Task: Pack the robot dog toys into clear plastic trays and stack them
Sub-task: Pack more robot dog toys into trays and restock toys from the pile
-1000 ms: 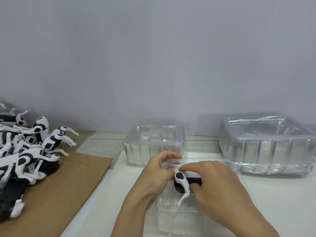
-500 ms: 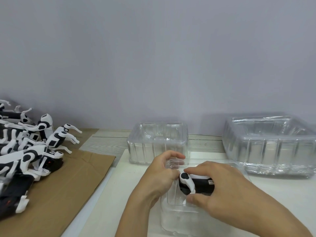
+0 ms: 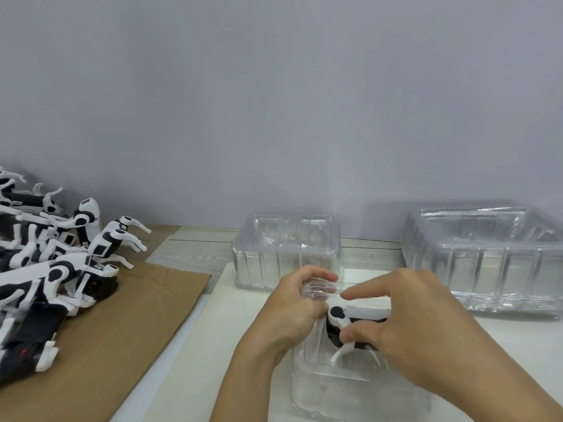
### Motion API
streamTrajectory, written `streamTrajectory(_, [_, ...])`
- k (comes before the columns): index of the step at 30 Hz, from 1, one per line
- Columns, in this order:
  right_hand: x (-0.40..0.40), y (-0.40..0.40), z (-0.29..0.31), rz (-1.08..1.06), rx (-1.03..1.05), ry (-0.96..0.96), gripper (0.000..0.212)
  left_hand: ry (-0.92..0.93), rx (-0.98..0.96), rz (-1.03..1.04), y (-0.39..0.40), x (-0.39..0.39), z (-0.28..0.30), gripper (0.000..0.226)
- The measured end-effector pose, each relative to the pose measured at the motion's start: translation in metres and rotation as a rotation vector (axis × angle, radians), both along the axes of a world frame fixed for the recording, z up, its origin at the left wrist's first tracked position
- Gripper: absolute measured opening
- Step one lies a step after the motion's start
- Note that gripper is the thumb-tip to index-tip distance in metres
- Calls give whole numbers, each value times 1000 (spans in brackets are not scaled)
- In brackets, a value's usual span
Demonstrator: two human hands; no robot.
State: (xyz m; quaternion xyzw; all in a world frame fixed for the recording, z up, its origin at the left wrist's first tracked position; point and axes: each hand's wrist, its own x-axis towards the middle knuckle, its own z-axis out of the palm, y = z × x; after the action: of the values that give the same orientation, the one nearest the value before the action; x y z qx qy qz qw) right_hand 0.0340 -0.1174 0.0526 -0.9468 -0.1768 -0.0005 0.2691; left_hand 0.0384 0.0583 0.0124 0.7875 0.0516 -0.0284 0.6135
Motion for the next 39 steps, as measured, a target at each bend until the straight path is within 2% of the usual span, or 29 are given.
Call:
streamTrajectory(3, [-2,6,1,133,99,46,37,2,1,-10,0,0,0,48])
streamTrajectory(6, [-3,14,-2,198,84,108,36,14,-27,-23,0,-1,1,49])
streamTrajectory(12, [-5,20,-7,96,115,66,49,19,-32,-27,-2,-1,1,48])
streamTrajectory(18, [-10,30,-12,12,94,24,38,6,-37,-24,-4,0,0,50])
streamTrajectory(26, [-12,30,-14,13,88,-42,30,-2,-41,-5,-5,1,-1,50])
streamTrajectory(32, [-4,13,-7,140,222,41,44,10,13,6,-2,0,1,46])
streamTrajectory(39, [14,-31,-5,-13,287,-75,30,-12,31,63,-2,2,-1,54])
